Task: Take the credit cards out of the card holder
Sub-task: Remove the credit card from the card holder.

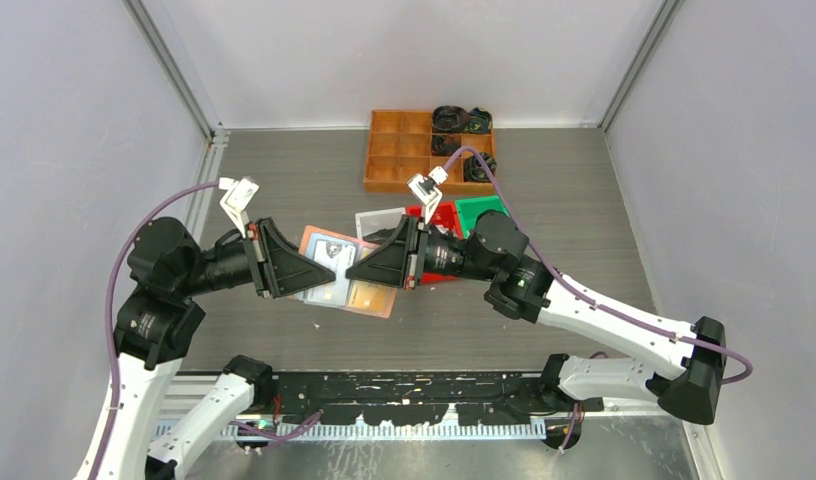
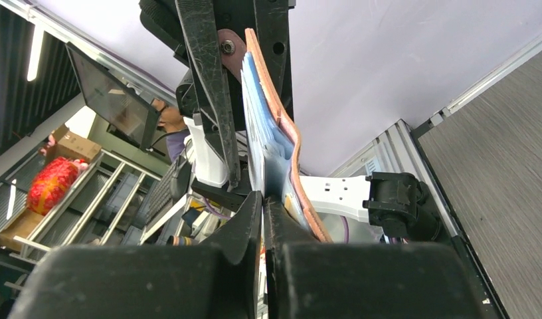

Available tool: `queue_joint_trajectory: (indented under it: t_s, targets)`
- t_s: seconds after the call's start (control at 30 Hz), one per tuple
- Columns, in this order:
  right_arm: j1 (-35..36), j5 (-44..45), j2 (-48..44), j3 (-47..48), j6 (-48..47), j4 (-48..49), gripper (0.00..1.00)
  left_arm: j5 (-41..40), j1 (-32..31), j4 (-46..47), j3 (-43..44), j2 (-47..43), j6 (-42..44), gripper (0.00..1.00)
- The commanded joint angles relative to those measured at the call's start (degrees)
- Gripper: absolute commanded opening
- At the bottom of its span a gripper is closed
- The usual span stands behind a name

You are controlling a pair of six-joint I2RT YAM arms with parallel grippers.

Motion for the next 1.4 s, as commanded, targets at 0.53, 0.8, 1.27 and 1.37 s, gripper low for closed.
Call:
queue_joint_trajectory:
  t_s: [0.53, 0.8, 1.27, 1.37]
  targets:
    - [0.3, 2.5, -5.8, -7.5, 0.2, 15.1, 0.07, 3.6, 0.4, 5.4, 1.8, 0.1, -5.0, 0.11]
    - [0.2, 2.1, -6.6, -8.5, 0.9, 18.6, 0.15, 3.6, 0.4, 5.2, 2.1, 0.2, -4.7, 0.09]
    - [0.3, 1.5, -3.0, -6.8, 3.1, 22.4, 0.16, 3.9, 0.4, 4.5, 2.6, 0.0, -3.4, 0.09]
    - [0.3, 1.5, -3.9, -8.6, 3.5, 24.8, 0.12, 4.0, 0.4, 4.6, 3.0, 0.0, -3.3, 0.08]
